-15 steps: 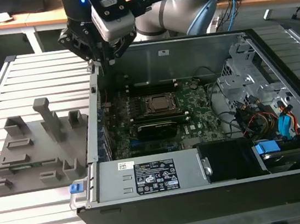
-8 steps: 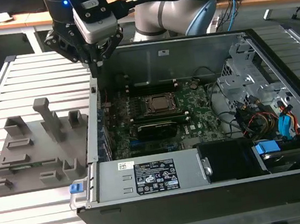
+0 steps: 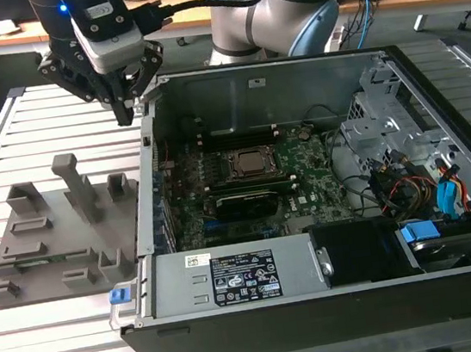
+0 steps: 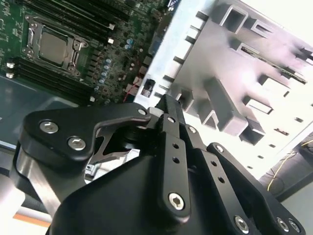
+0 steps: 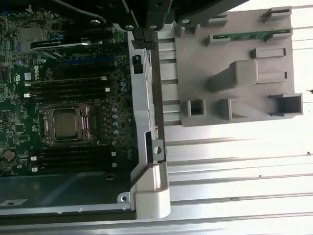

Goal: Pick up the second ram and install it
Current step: 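Reach for the second ram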

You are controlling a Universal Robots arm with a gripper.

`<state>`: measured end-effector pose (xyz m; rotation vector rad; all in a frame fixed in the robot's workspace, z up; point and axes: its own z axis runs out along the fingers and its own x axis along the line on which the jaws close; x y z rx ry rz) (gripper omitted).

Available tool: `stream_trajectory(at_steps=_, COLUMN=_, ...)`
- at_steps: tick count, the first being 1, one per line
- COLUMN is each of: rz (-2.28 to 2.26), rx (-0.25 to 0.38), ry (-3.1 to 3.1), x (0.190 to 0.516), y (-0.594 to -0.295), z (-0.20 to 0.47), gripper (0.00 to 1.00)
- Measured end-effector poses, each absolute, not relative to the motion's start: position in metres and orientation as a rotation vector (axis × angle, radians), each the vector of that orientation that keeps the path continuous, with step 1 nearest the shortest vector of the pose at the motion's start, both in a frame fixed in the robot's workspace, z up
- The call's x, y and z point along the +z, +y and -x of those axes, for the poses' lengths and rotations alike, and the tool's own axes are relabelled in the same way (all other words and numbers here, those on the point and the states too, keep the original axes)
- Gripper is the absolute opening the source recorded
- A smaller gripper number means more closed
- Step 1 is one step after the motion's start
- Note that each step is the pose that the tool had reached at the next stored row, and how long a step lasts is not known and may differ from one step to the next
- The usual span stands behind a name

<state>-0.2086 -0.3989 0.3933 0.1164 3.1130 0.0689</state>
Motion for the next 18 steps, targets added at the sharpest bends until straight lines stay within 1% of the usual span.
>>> stream_trajectory(at_steps=18, rz=-0.117, rx=0.069, ry=3.113, x=0.393, y=-0.399, z=0.255, gripper=0.11)
